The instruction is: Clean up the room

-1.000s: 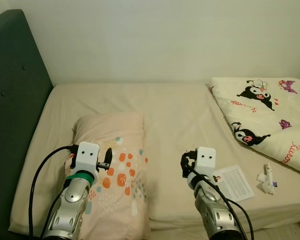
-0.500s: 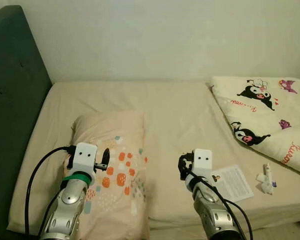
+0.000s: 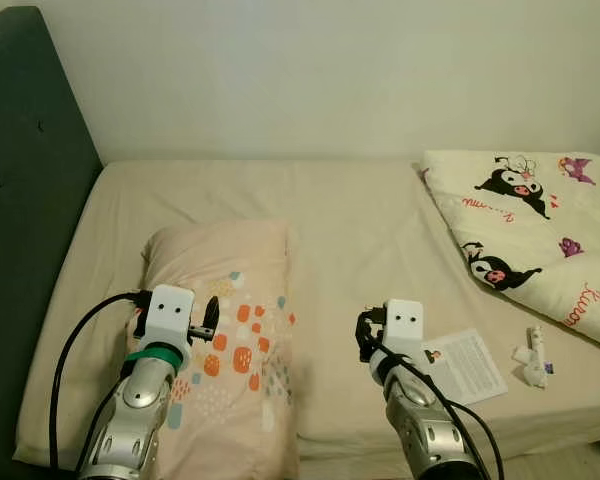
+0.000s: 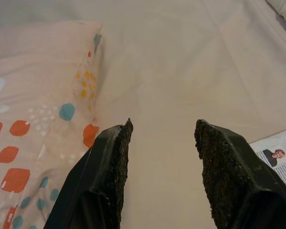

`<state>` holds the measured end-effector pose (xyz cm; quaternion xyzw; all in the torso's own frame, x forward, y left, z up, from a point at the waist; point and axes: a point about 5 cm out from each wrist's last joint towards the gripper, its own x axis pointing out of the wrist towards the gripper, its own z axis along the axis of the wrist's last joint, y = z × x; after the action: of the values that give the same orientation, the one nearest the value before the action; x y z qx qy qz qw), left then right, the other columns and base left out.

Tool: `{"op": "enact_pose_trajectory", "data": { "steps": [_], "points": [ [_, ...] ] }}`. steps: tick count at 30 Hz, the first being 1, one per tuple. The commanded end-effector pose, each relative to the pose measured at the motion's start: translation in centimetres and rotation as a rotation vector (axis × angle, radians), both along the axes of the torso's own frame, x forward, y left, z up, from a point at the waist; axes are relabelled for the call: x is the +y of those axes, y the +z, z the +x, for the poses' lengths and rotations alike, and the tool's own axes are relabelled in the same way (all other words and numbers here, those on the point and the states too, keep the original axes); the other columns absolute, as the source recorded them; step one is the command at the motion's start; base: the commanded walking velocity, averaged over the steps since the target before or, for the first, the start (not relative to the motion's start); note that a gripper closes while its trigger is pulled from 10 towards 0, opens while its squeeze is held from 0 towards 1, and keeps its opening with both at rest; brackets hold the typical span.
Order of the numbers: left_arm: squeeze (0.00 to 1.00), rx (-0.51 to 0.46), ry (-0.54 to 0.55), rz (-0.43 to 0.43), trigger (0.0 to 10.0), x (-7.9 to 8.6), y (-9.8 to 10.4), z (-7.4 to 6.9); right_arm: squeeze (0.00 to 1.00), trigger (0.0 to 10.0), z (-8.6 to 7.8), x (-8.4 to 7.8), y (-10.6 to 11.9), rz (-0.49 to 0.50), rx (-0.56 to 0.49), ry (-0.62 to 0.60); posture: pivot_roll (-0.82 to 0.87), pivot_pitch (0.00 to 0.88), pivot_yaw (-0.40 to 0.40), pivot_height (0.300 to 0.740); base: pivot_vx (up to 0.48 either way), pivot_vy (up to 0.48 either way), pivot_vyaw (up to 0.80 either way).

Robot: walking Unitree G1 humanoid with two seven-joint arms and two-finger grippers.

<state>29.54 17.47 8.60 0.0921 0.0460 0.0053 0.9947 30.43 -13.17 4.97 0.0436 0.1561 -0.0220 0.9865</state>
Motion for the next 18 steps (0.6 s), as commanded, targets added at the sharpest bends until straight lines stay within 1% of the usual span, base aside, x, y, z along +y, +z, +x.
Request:
{"op": "enact_pose_trajectory", "data": {
  "steps": [1,13,18],
  "points": [
    [0.00,0.017,0.008,0.001,10.0,0.13,-0.37,-0.04,0.00,10.0,-0.14,-0.06,-0.34,0.005,0.014,-0.004,0.11,0.000,-0.010,0.740,0.000,0.000,0.00],
    [0.00,0.022,0.019,0.006,10.0,0.35,-0.40,-0.13,0.00,10.0,0.01,-0.05,-0.12,0.023,0.007,-0.008,0.12,0.000,-0.007,0.740,0.000,0.000,0.00],
    [0.00,0.027,0.008,0.010,10.0,0.16,-0.49,-0.06,0.00,10.0,-0.02,-0.12,-0.15,0.023,0.009,-0.012,0.12,0.000,-0.007,0.740,0.000,0.000,0.00]
  ]
}}
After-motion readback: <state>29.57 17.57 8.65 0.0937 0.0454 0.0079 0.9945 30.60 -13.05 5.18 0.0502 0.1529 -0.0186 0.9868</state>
